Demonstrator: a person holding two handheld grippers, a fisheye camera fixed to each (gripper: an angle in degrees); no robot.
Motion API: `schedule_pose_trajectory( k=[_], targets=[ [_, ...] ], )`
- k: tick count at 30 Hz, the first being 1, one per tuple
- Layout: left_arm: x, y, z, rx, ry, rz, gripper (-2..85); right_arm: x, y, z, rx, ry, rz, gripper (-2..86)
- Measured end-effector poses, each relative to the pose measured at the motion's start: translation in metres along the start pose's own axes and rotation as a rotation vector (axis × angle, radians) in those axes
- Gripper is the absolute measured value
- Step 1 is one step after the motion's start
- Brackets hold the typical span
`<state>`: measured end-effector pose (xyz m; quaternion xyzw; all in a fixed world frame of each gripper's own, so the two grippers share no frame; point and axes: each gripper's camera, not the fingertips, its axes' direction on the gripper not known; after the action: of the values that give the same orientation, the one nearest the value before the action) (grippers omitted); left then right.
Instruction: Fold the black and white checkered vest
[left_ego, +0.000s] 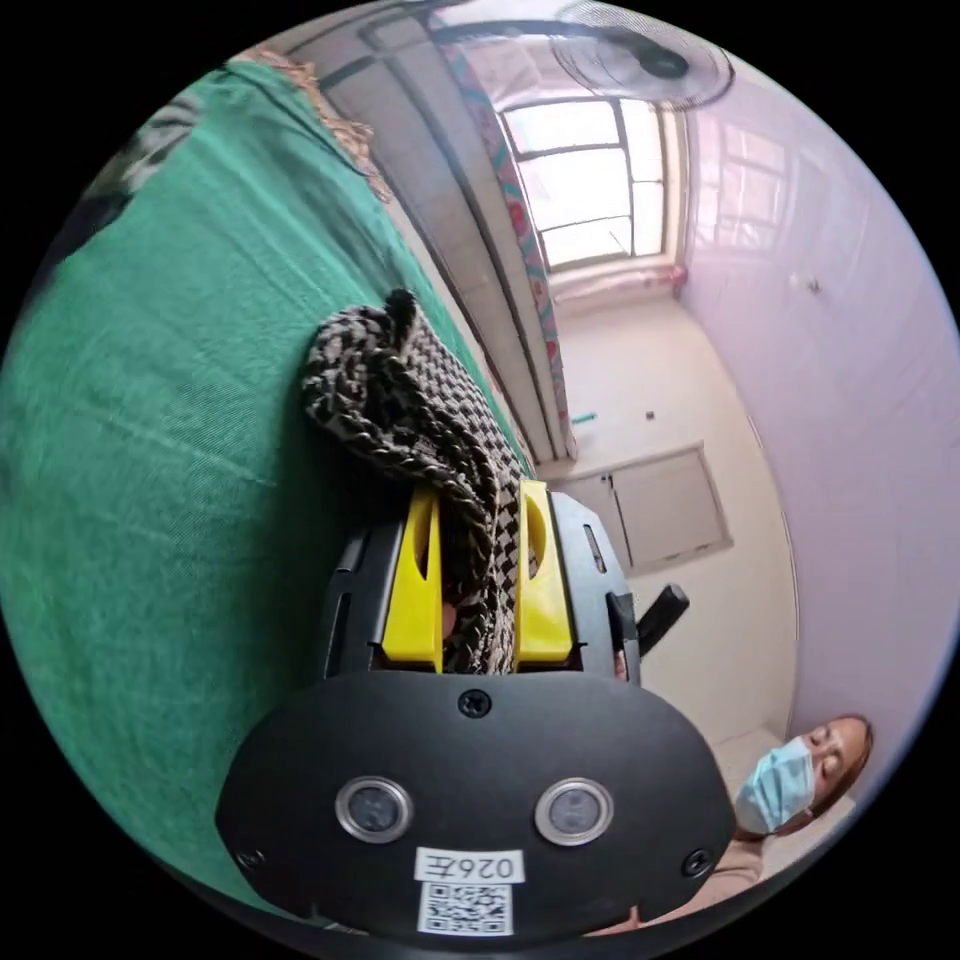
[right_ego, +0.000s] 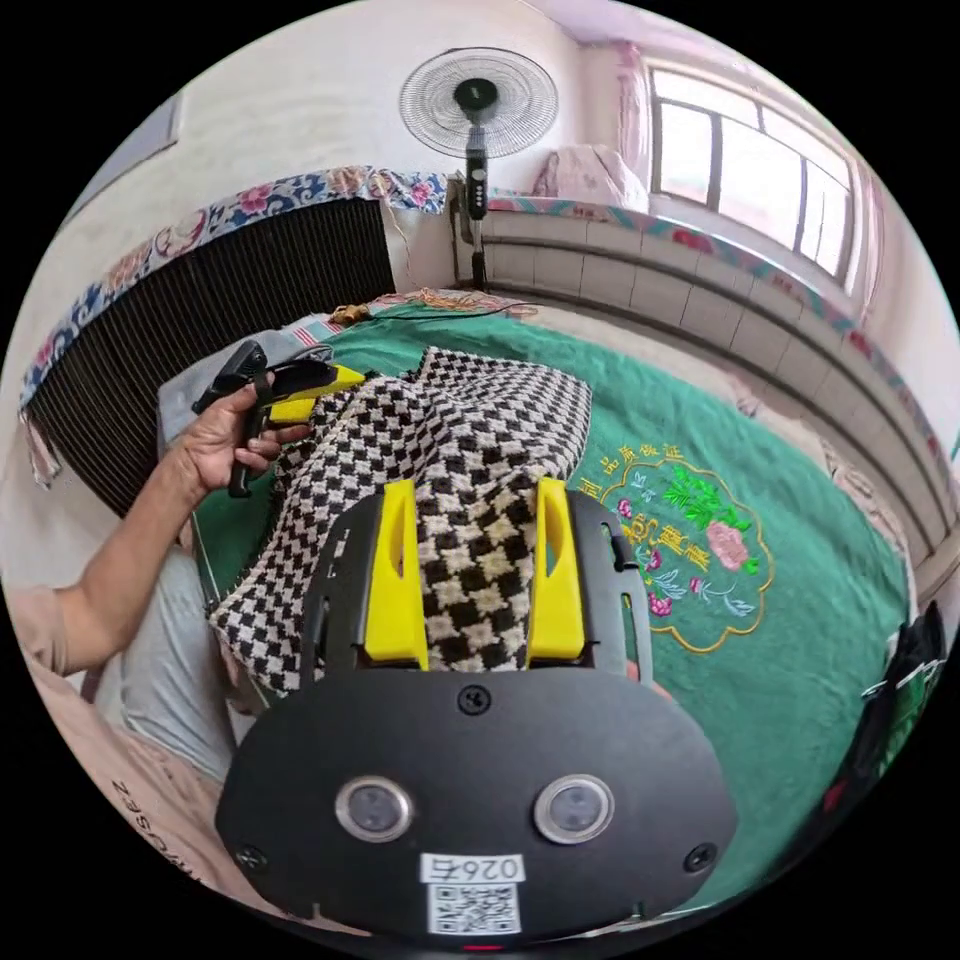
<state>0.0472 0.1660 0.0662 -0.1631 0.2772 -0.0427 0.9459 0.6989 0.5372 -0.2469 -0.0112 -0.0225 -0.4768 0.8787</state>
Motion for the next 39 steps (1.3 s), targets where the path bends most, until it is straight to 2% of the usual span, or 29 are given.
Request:
schedule_pose_trajectory(
  k=[2,4,6,7,10,12,14,19,22,26,28,30,32,34,36,39],
  targets=[
    [0.003,0.016,-0.017,0.098,-0.074,-0.011,10.9,-0.013,0.013,-0.008,0.028,0.062,-0.036,13.4],
    [0.008,0.021,-0.023,0.115,-0.110,0.001,10.7,-0.025,0.027,-0.029,0.105,0.184,-0.085,10.0],
    [0.012,0.021,-0.022,0.096,-0.118,0.031,10.9,-0.038,0.048,-0.065,0.262,0.327,-0.122,6.4],
    [0.014,0.019,-0.017,0.073,-0.124,0.051,11.4,-0.041,0.052,-0.071,0.284,0.312,-0.136,6.0],
    [0.018,0.015,0.005,0.008,-0.158,0.094,13.7,-0.054,0.050,-0.055,0.226,0.028,-0.221,7.1],
    [0.022,0.016,0.020,-0.015,-0.196,0.128,15.6,-0.076,0.040,0.018,-0.014,-0.111,-0.317,8.6],
    [0.025,0.021,0.038,-0.046,-0.248,0.170,16.7,-0.086,0.038,0.073,-0.208,-0.105,-0.383,8.1],
    [0.027,0.024,0.041,-0.064,-0.289,0.191,16.7,-0.023,-0.005,0.041,-0.174,-0.183,-0.336,0.8],
    [0.013,0.026,0.031,-0.038,-0.216,0.119,15.3,0.050,-0.049,0.022,-0.150,-0.239,-0.209,-1.2],
    [-0.011,0.032,0.023,0.020,-0.061,-0.005,16.0,0.220,-0.111,-0.054,0.040,-0.222,0.069,-1.5],
    [-0.010,0.033,0.025,0.016,-0.076,0.006,16.0,0.312,-0.122,-0.095,0.120,-0.175,0.215,-1.5],
    [-0.004,0.032,0.028,0.003,-0.117,0.045,15.9,0.441,-0.108,-0.144,0.177,-0.074,0.434,-1.6],
    [0.009,0.029,0.040,-0.032,-0.203,0.135,15.8,0.528,-0.083,-0.163,0.165,-0.006,0.614,-1.6],
    [0.019,0.026,0.056,-0.085,-0.245,0.218,15.3,0.605,-0.055,-0.150,0.126,-0.101,0.782,-1.5],
    [0.029,0.027,0.069,-0.131,-0.326,0.304,13.6,0.675,-0.022,-0.107,0.146,-0.313,0.985,-1.5],
    [0.034,0.024,0.071,-0.190,-0.353,0.345,9.4,0.708,0.001,-0.056,0.238,-0.504,1.187,-1.2]
  ],
)
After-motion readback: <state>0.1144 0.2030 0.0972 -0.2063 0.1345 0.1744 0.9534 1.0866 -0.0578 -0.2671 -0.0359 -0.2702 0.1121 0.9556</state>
